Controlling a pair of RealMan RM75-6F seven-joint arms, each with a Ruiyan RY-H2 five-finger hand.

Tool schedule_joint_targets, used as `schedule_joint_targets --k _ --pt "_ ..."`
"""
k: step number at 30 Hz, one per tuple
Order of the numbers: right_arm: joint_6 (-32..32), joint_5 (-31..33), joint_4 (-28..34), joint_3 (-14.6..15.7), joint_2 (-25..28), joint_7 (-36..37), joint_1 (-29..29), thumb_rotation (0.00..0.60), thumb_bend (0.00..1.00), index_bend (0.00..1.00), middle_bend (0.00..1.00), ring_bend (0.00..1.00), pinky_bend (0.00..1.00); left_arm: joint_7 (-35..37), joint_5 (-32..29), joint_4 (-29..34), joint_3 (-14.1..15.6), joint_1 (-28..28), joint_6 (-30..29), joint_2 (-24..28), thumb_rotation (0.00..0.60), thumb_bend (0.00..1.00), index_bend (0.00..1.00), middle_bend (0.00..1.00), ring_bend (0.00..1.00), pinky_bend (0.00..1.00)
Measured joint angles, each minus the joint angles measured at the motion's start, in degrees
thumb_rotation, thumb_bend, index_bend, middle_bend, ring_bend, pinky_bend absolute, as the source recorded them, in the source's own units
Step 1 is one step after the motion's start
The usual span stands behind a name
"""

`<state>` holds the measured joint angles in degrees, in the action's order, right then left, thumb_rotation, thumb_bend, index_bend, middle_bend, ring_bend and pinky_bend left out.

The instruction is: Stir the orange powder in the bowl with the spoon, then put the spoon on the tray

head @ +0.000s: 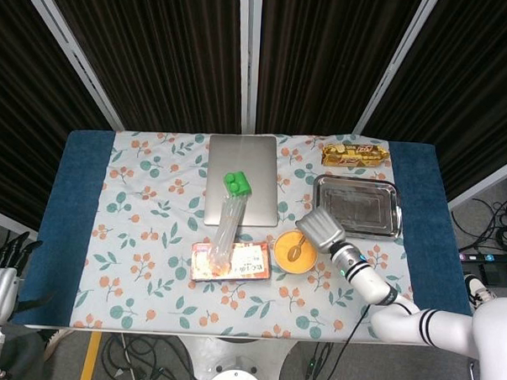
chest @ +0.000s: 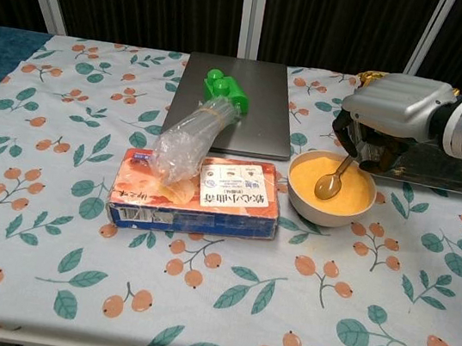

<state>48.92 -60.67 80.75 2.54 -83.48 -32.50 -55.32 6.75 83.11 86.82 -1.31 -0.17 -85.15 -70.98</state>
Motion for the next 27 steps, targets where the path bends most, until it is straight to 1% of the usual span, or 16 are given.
schedule_joint_targets --k 4,8,14,27 --pt "-0.41 -1.83 -1.19 -0.33 -0.70 0.85 0.70 0.600 0.25 0.52 0.95 0.97 1.00 0.22 0.03 0.02 0.01 -0.04 0.11 -0.02 0.600 0.13 0.20 0.12 0.08 0.12" --pt "-1.02 -2.35 -1.62 -0.92 -1.02 1.01 1.01 0.600 0.25 0.51 0.95 0.97 1.00 0.47 0.03 -0.07 0.06 0.01 0.15 -0.03 0.600 0.13 0.20 0.12 0.08 0.12" --pt "-1.91 -2.25 -1.74 -1.67 -1.27 0.45 1.20 0.600 0.28 0.49 0.95 0.97 1.00 0.83 -0.04 -0.25 0.04 0.06 0.20 -0.13 0.600 0.13 0.20 0.12 0.08 0.12" --pt "-2.80 -1.86 -0.75 -3.14 -0.55 -0.55 1.45 0.600 0.30 0.45 0.95 0.97 1.00 1.32 -0.13 -0.75 0.06 0.06 0.48 -0.36 0.600 0.13 0.20 0.12 0.08 0.12"
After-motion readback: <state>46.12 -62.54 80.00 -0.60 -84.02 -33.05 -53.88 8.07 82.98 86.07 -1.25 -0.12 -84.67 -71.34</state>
